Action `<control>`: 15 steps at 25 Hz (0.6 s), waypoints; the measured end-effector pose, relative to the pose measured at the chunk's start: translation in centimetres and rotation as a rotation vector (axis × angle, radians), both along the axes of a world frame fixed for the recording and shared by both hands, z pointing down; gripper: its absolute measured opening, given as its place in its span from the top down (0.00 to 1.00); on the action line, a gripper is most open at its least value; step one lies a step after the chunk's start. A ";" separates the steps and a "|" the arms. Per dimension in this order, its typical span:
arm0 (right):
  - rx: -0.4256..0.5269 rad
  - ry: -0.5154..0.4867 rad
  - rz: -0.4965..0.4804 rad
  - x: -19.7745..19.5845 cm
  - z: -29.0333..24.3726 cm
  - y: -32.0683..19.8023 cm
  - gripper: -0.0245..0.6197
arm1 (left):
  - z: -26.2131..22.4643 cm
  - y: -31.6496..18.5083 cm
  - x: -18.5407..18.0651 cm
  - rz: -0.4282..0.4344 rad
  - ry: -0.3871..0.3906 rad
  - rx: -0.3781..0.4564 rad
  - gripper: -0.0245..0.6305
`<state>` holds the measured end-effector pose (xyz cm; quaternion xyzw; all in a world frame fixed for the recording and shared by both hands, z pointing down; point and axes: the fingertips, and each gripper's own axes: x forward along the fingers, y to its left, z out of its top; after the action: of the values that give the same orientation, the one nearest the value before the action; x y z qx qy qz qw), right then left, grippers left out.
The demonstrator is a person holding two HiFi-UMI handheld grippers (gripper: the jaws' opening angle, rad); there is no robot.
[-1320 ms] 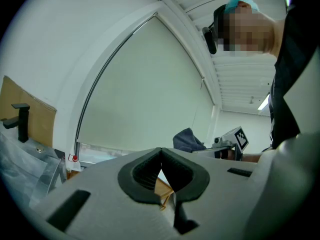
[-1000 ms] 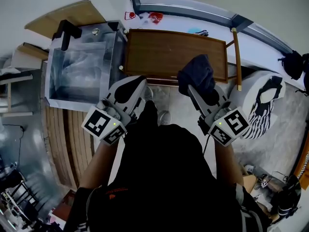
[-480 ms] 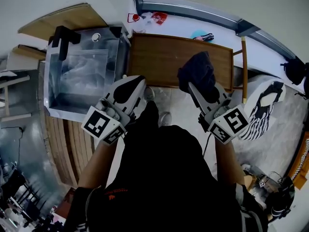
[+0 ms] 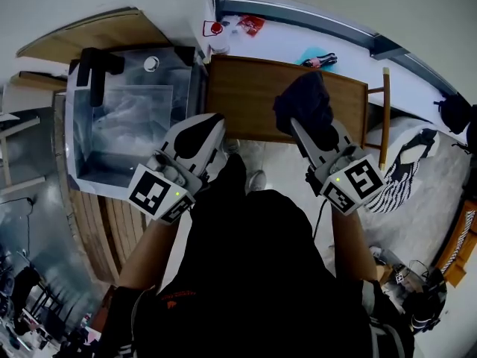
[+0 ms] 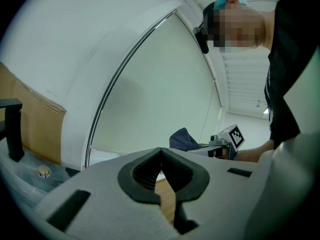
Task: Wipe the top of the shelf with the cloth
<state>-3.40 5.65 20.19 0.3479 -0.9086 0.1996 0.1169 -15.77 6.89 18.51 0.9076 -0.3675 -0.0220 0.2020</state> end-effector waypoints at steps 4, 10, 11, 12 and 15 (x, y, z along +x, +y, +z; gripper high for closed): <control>-0.004 0.022 -0.003 -1.8 0.6 -1.7 0.88 | 0.4 -1.0 -0.9 0.010 -0.002 -0.003 0.93; -0.005 0.043 -0.003 -3.9 1.8 -3.5 0.88 | 1.3 -2.4 -2.2 0.016 0.005 -0.014 0.93; -0.008 0.047 -0.005 -4.1 2.1 -3.7 0.88 | 1.5 -2.6 -2.4 0.013 0.005 -0.015 0.93; -0.011 0.052 -0.009 -4.4 2.5 -3.9 0.88 | 1.8 -2.8 -2.6 0.009 0.005 -0.017 0.93; -0.019 0.066 -0.019 -4.8 3.7 -4.6 0.88 | 2.5 -3.2 -2.8 0.001 0.004 -0.029 0.93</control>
<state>-8.22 1.04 23.85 0.3443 -0.9056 0.1955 0.1523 -18.58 3.66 21.05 0.9048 -0.3668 -0.0184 0.2158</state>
